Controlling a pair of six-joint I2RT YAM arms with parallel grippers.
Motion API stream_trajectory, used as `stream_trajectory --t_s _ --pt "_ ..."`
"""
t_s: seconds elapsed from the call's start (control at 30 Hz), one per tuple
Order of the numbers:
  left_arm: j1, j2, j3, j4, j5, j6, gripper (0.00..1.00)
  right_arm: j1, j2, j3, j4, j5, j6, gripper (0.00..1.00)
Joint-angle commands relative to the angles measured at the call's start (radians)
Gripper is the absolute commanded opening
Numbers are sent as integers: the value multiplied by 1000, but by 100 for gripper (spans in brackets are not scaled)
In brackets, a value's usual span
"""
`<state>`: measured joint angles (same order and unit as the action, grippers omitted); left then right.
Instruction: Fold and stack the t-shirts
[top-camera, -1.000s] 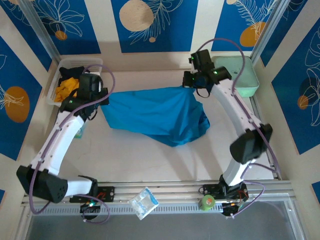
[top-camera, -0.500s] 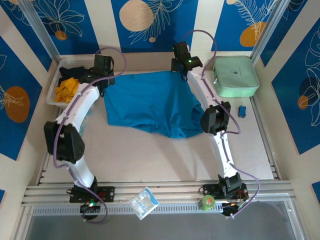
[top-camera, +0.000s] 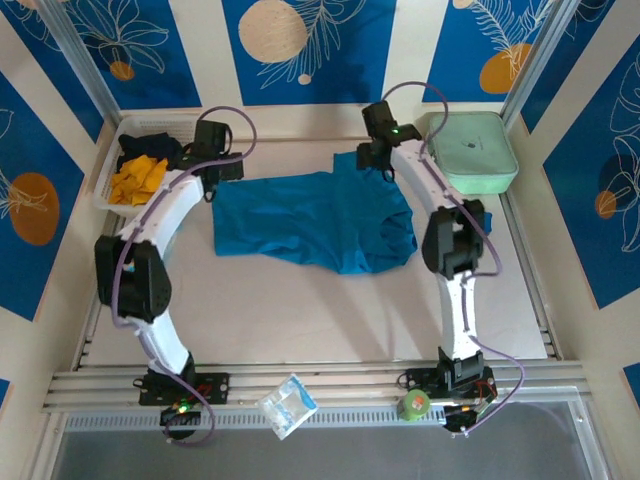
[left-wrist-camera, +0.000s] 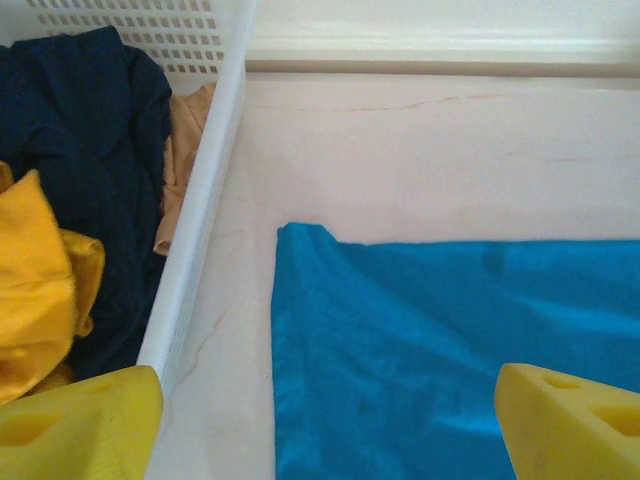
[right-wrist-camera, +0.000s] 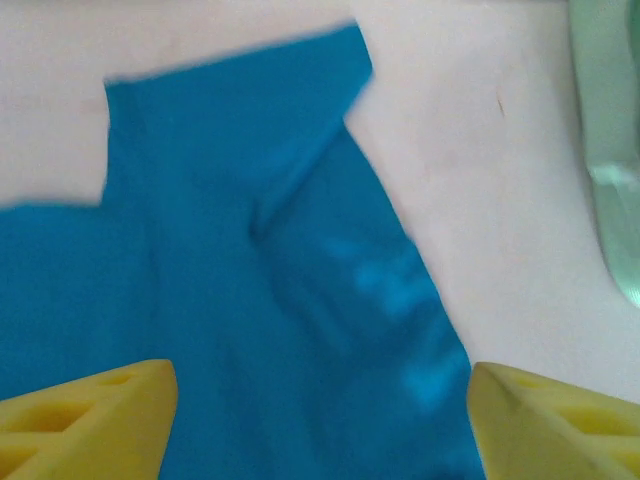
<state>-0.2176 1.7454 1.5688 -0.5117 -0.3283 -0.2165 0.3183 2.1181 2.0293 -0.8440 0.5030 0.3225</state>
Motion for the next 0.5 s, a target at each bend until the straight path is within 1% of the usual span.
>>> stream_trajectory --t_s 0.0,0.13,0.27,0.37,0.47 --pt "1 -129 -83 -80 64 -58 88 -6 -236 -243 40 -107 75 77" --pt "-23 -246 -255 -134 122 -119 89 3 -400 -517 31 -227 112 75" --pt "-64 -305 -420 -137 170 -179 90 27 -492 -738 32 -283 169 75" --pt "-98 -285 -506 -84 215 -216 92 28 -512 -866 78 -311 221 75" --pt "-128 -211 -527 -28 230 -241 95 28 -492 -936 124 -331 268 73"
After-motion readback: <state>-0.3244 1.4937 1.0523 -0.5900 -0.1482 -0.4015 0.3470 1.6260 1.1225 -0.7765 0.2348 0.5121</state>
